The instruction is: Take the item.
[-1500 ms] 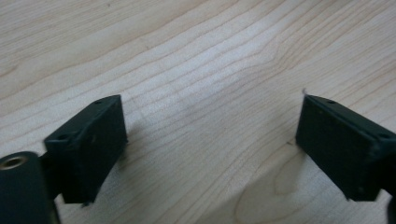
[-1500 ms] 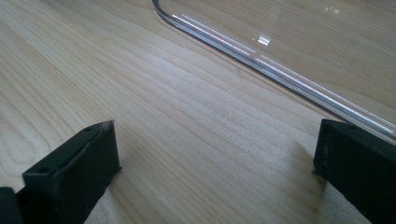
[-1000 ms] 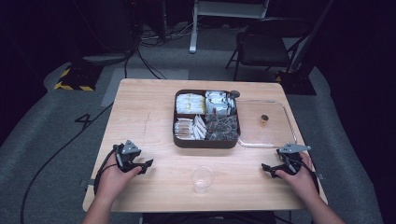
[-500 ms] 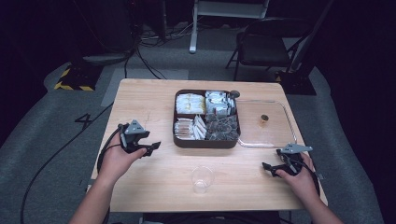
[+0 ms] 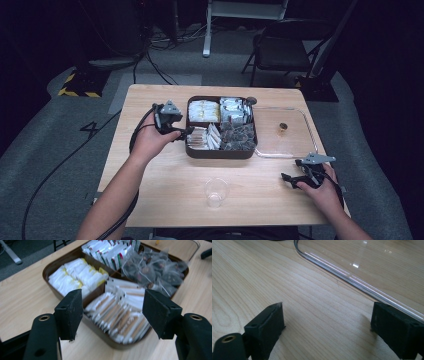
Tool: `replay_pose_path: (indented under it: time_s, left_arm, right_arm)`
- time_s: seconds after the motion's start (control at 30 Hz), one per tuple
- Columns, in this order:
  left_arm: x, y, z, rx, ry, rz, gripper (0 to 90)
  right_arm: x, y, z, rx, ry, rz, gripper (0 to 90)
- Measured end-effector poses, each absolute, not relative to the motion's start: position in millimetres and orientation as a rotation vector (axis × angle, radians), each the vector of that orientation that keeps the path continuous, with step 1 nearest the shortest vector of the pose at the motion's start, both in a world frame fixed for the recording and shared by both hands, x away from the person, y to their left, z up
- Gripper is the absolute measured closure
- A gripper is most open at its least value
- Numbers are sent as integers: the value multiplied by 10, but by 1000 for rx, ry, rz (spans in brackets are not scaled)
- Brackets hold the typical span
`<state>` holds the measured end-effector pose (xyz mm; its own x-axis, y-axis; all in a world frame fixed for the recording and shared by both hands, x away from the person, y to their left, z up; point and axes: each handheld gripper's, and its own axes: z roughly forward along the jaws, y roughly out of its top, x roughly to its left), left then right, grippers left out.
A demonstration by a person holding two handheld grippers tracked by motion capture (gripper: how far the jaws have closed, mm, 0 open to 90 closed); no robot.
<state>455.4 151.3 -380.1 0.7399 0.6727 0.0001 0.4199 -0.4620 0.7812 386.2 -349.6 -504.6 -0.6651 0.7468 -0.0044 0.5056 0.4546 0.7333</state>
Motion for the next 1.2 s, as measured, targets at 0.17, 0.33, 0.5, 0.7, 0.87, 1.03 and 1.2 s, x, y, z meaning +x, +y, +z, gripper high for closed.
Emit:
replay_pose_path:
  time_s: [0.17,0.33,0.5,0.7,0.87,1.03,1.2]
  left_arm:
    - [4726,1242,-3792,2168,797,449,335]
    - [4887,1044,-3765,2152,786,426,335]
    - [5037,929,-3786,2154,783,417,338]
    - [5210,846,-3879,2132,824,406,345]
    - [5332,823,-3949,2113,864,378,379]
    - [5426,810,-4031,2105,898,348,378]
    - [5508,796,-4106,2106,915,334,393]
  right_arm:
    - [3862,-3496,-5046,1066,2383,1037,114]
    - [3864,-3497,-5045,1064,2386,1038,115]
    - [3868,-3500,-5045,1058,2390,1039,115]
    - [3869,-3500,-5044,1057,2391,1039,116]
    - [3873,-3501,-5045,1053,2395,1043,117]
    - [3878,-3502,-5044,1050,2396,1042,119]
    - [3878,-3502,-5044,1050,2397,1042,119]
